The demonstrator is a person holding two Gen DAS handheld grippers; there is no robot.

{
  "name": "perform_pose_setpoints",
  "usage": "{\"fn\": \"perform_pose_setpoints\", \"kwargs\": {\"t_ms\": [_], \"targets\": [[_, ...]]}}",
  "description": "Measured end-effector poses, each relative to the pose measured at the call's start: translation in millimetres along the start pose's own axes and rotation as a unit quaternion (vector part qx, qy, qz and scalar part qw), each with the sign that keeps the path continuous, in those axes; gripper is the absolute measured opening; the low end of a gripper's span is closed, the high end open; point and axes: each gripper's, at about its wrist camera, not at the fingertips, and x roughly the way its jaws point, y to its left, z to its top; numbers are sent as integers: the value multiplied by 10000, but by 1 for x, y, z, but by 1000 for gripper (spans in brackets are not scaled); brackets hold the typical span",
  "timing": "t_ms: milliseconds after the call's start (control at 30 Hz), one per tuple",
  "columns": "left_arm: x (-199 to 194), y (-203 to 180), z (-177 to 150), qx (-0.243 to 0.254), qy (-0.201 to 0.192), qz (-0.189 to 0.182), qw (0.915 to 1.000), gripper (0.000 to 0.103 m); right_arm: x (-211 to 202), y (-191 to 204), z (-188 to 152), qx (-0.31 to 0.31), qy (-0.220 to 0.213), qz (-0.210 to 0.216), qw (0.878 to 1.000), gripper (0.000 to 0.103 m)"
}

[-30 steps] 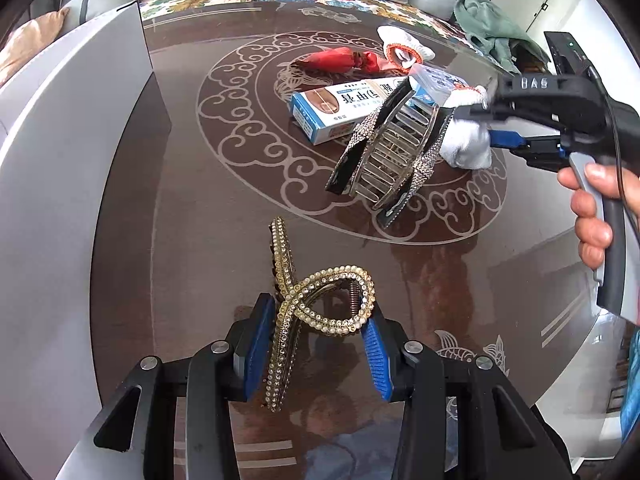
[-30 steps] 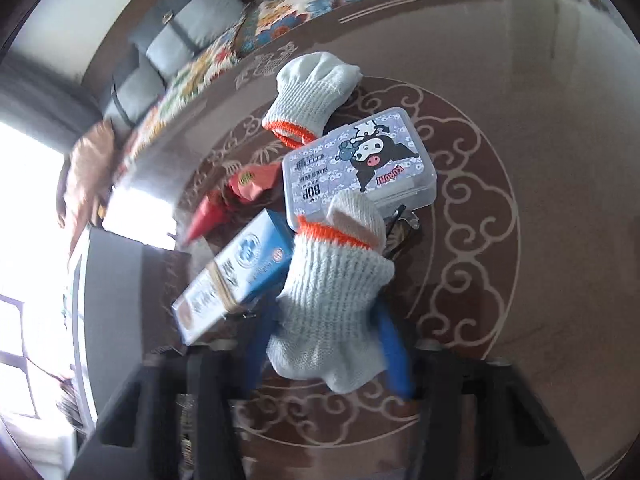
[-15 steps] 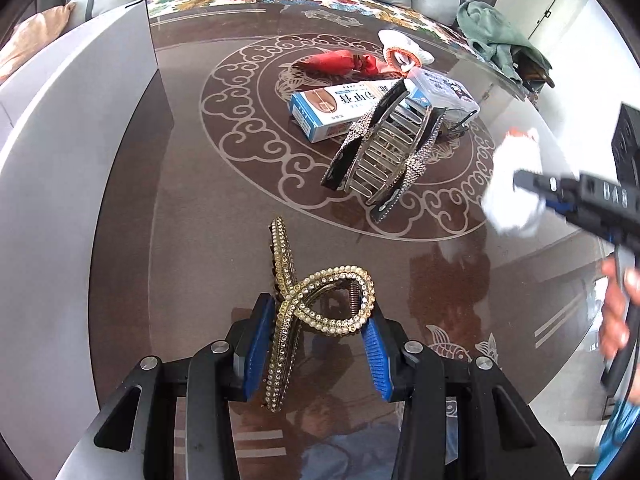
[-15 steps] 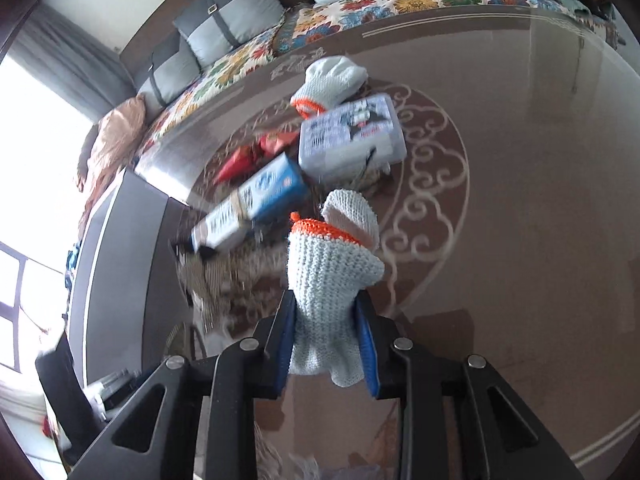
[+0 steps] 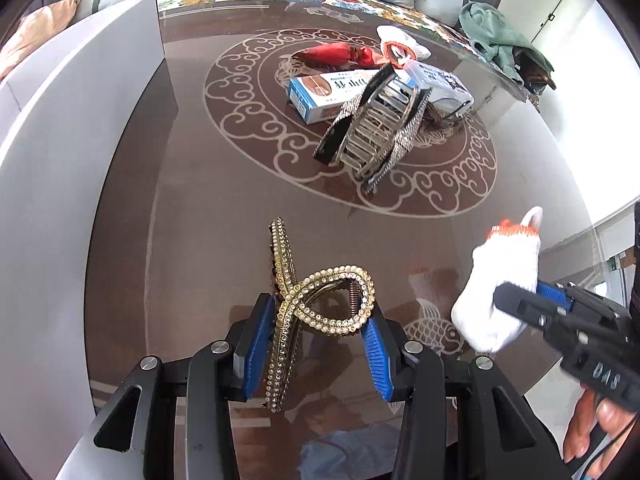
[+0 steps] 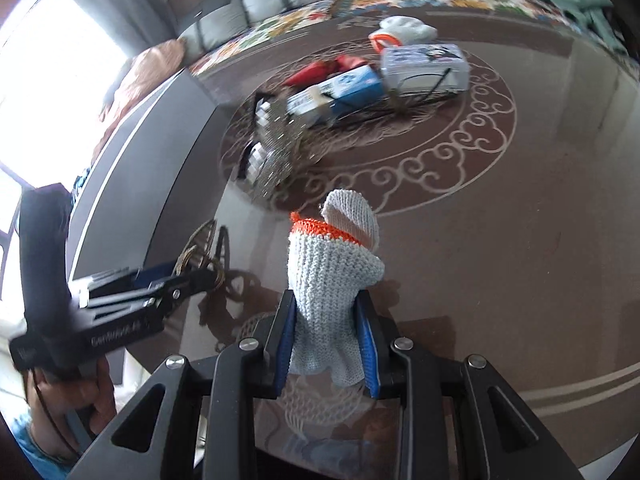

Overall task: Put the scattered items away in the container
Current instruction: 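Lift the gold strap with the left tool while the right tool lifts the glove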

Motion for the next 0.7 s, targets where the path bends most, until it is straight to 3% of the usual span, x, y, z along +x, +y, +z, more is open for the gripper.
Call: {"fn": "perform_pose_setpoints", "kwargs": {"t_ms": [300, 700], "targets": [[-2, 5, -12, -209, -34, 26, 9998, 43, -9, 17, -19, -497, -59, -342, 9982, 29], [-6, 2, -17, -290, -78, 3, 9995, 43, -13, 15, -17, -394, -90, -394, 9984, 29]]}}
